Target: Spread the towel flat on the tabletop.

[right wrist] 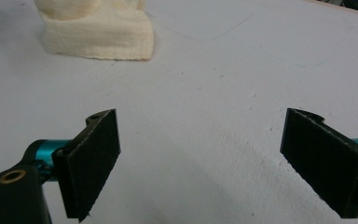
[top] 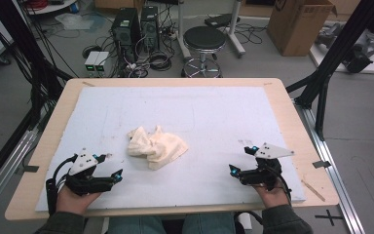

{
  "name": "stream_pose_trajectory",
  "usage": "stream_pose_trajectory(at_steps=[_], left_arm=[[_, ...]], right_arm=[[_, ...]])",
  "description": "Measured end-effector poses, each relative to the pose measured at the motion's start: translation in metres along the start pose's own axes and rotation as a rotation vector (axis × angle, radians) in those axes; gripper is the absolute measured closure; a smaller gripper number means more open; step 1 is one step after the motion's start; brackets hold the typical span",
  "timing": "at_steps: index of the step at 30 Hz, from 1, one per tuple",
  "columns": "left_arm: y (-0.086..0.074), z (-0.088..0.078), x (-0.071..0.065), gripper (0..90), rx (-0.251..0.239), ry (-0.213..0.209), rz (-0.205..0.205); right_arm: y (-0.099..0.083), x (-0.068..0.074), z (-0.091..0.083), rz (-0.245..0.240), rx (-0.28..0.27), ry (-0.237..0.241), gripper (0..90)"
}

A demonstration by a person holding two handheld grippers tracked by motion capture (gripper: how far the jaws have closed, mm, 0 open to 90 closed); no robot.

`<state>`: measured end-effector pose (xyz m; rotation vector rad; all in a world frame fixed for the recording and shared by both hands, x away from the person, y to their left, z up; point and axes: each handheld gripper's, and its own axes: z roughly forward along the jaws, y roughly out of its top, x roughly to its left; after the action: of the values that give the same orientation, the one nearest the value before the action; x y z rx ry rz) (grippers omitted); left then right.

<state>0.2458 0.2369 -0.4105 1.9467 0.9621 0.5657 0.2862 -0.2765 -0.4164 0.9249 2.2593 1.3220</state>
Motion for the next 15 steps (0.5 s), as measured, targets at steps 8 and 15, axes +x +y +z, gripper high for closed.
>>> stream_pose_trajectory(at_steps=[8, 15], left_arm=[[-0.0003, 0.0006, -0.001, 21.6, -0.002, 0.001, -0.002], [0.0, 0.0014, -0.0012, 21.7, -0.001, -0.006, -0.003]], right_arm=[[-0.0012, -0.0001, 0.0009, 0.001, 0.005, 0.006, 11.2], [-0.0025, 0.0011, -0.0019, 0.0, 0.003, 0.003, 11.2]])
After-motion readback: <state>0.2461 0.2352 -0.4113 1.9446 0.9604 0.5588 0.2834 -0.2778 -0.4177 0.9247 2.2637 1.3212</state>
